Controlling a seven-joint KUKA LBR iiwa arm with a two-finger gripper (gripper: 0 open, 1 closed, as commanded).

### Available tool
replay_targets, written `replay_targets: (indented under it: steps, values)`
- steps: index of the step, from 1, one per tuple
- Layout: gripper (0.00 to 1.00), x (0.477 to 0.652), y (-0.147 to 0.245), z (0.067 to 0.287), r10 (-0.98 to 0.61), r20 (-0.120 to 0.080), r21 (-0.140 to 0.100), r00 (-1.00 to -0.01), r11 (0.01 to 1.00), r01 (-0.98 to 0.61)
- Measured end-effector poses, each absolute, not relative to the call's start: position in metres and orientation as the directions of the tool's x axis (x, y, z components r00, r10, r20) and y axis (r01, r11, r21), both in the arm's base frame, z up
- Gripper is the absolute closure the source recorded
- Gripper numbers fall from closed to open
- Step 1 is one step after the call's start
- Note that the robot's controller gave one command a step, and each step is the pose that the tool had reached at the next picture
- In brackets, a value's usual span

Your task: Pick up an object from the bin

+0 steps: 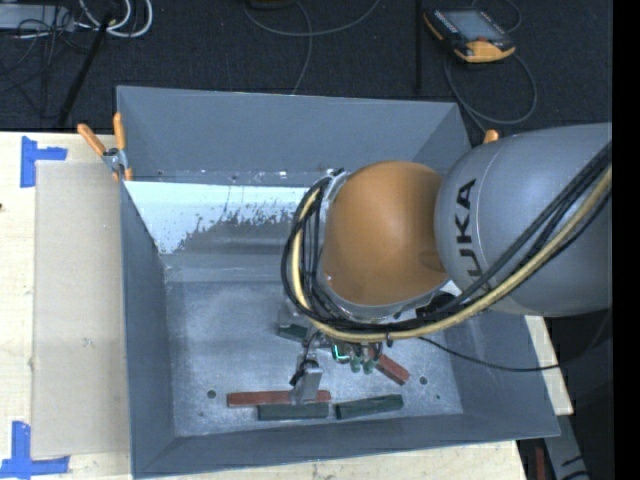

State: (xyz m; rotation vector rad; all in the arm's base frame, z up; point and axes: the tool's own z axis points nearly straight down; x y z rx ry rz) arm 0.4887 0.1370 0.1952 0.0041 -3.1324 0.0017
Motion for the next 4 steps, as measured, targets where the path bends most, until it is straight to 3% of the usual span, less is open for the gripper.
replay_targets:
  steps: [1,2,3,4]
  values:
    - [0.0,0.481,0.115,0.066,0.129,0.009,-0.002,-0.992,0.992,0.129]
    - [0.0,0.513,0.123,0.095,-0.045,-0.002,0.0,-0.999,0.999,-0.045]
    - [0.0,0.482,0.126,0.069,-0.017,0.003,0.0,-1.0,1.0,-0.017]
    - [1.0,0.484,0.126,0.072,-0.014,0.004,0.001,-1.0,1.0,-0.014]
